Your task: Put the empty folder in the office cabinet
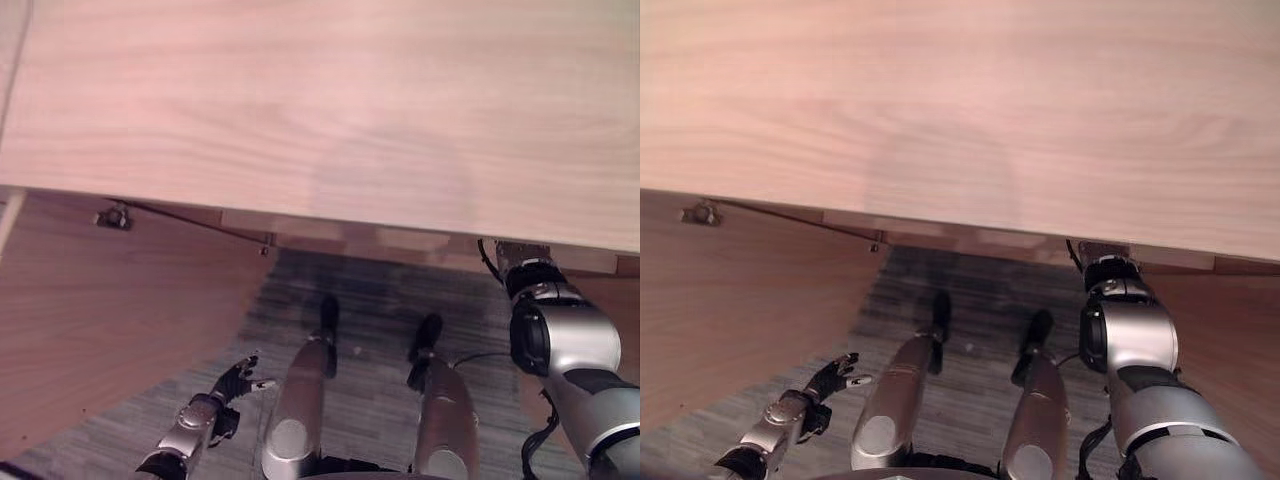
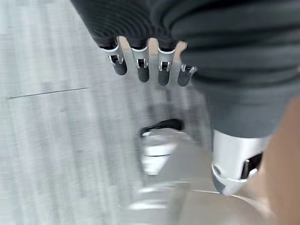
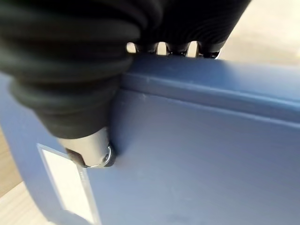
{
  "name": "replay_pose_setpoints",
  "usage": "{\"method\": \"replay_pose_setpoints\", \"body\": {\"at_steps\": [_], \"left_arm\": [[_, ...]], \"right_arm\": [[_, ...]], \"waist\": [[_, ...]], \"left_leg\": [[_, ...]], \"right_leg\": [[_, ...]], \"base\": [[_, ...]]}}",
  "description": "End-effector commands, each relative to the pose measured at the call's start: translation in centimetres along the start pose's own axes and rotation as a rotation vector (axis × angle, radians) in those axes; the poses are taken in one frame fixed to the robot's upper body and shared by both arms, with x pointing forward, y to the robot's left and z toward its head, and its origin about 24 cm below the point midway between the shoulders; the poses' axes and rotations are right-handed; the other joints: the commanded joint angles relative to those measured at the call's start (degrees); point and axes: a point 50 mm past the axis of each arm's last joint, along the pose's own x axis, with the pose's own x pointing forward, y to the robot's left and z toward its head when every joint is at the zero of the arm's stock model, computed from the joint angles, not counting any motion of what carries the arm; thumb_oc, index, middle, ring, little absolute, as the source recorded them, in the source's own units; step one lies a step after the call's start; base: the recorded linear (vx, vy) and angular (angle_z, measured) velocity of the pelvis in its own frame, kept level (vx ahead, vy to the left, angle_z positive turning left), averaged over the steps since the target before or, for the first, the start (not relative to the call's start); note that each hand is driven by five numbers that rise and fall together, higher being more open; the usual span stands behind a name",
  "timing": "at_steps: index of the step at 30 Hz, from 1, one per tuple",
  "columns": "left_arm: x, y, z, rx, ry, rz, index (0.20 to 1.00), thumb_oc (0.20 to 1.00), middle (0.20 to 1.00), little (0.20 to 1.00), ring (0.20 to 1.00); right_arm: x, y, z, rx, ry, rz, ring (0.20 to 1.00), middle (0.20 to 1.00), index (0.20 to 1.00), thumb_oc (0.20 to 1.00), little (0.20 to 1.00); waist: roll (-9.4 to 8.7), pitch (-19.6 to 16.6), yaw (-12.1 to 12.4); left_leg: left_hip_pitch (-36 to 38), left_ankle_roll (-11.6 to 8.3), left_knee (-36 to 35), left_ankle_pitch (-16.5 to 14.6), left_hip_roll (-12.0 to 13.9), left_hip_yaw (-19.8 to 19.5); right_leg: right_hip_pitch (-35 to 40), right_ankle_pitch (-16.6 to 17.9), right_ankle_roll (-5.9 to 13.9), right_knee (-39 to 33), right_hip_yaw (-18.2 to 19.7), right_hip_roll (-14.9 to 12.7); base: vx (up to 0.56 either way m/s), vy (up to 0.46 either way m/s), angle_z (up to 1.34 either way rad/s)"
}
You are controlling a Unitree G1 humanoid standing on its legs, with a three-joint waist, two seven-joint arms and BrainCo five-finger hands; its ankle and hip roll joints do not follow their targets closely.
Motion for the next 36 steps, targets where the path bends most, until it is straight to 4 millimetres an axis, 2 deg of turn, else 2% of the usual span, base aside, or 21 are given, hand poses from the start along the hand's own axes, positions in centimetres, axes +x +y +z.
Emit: {"method": "replay_pose_setpoints", "body": {"at_steps": [1, 2, 4, 7, 11, 12, 19, 27, 30, 36], "left_arm": [[-0.7, 1.6, -0.8, 0.022, 0.019, 0.047, 1.0, 1.0, 1.0, 1.0, 1.0], [-0.7, 1.9, -0.4, 0.027, 0.009, 0.052, 1.0, 1.0, 1.0, 1.0, 1.0], [-0.6, 2.0, 0.3, 0.044, -0.016, 0.053, 1.0, 1.0, 1.0, 1.0, 1.0], [-0.4, 2.0, 1.4, 0.057, -0.056, 0.042, 1.0, 1.0, 1.0, 1.0, 1.0], [-0.4, 2.0, 2.0, 0.056, -0.085, 0.039, 1.0, 1.0, 1.0, 1.0, 1.0], [-0.5, 2.3, 2.4, 0.042, -0.103, 0.051, 1.0, 1.0, 1.0, 1.0, 1.0], [-0.7, 3.0, 2.6, 0.07, -0.107, 0.062, 1.0, 1.0, 1.0, 1.0, 1.0], [-1.0, 3.6, 2.8, 0.098, -0.111, 0.069, 1.0, 1.0, 1.0, 1.0, 1.0], [-1.2, 3.9, 2.9, 0.106, -0.121, 0.071, 1.0, 1.0, 1.0, 1.0, 1.0], [-1.3, 4.0, 2.6, 0.109, -0.111, 0.074, 1.0, 1.0, 1.0, 1.0, 1.0]], "right_arm": [[0.0, 4.4, 3.8, 0.006, -0.135, 0.156, 0.2, 0.2, 0.2, 0.2, 0.2], [-0.2, 6.0, 4.5, 0.018, -0.154, 0.183, 0.2, 0.2, 0.2, 0.2, 0.2], [-0.5, 7.7, 5.2, 0.02, -0.176, 0.209, 0.2, 0.2, 0.2, 0.2, 0.2], [-0.7, 8.9, 5.5, 0.028, -0.182, 0.225, 0.2, 0.2, 0.2, 0.2, 0.2], [-0.9, 9.8, 6.0, 0.028, -0.196, 0.236, 0.2, 0.2, 0.2, 0.2, 0.2], [-1.0, 10.3, 6.6, 0.032, -0.213, 0.24, 0.2, 0.2, 0.2, 0.2, 0.2], [-1.4, 11.7, 7.4, 0.063, -0.236, 0.271, 0.2, 0.2, 0.2, 0.2, 0.2], [-1.9, 12.9, 7.8, 0.096, -0.246, 0.299, 0.2, 0.2, 0.2, 0.2, 0.2], [-2.2, 13.9, 8.7, 0.104, -0.269, 0.314, 0.2, 0.2, 0.2, 0.2, 0.2], [-2.8, 15.3, 9.2, 0.092, -0.279, 0.347, 0.2, 0.2, 0.2, 0.2, 0.2]], "waist": [[-0.99, -2.8, 0.8], [-0.81, -2.4, 0.8], [-0.43, -1.6, 0.9], [0.04, -1.0, 0.9], [0.38, -0.9, 1.1], [0.66, -0.3, 1.1], [0.5, -0.4, 1.1], [0.53, -0.3, 1.4], [0.63, -0.6, 1.5], [0.54, -1.2, 1.7]], "left_leg": [[2.6, -0.58, 4.4, -7.6, 0.4, -1.4], [0.7, -0.54, 7.1, -10.2, 0.5, -2.2], [-2.8, -0.33, 9.7, -11.0, 0.3, -2.4], [-6.4, -0.19, 12.2, -11.6, -0.1, -2.7], [-10.2, 0.09, 15.2, -12.8, -0.5, -2.7], [-13.1, 0.21, 18.3, -13.4, -0.5, -3.1], [-18.2, 0.38, 24.6, -16.2, -0.2, -3.9], [-20.9, 0.57, 27.5, -17.5, -0.6, -5.1], [-21.8, 0.63, 27.7, -17.9, -1.0, -5.6], [-23.1, 0.47, 28.8, -18.4, -1.2, -5.8]], "right_leg": [[3.2, -5.7, 5.11, 4.8, 0.2, -0.8], [1.2, -8.5, 5.5, 8.4, 1.2, -0.7], [-2.8, -10.1, 5.2, 11.9, 1.5, -1.2], [-6.6, -11.2, 4.92, 15.1, 2.1, -1.6], [-10.9, -13.0, 4.38, 18.8, 2.8, -1.9], [-13.7, -14.0, 3.94, 21.5, 3.3, -1.9], [-18.4, -17.9, 2.43, 27.2, 3.9, -1.6], [-20.6, -19.9, 1.69, 29.6, 3.5, -1.6], [-21.8, -20.8, 1.3, 30.6, 3.5, -1.7], [-23.2, -21.7, 0.8, 32.1, 3.6, -1.9]], "base": [[0.07, -0.038, 0.13], [-0.02, -0.018, 0.07], [0.0, -0.022, 0.02], [-0.02, -0.004, 0.01], [-0.03, -0.003, 0.04], [-0.03, -0.013, -0.05], [0.0, -0.041, 0.03], [0.01, -0.042, -0.02], [0.04, -0.055, 0.03], [0.02, -0.017, 0.02]]}}
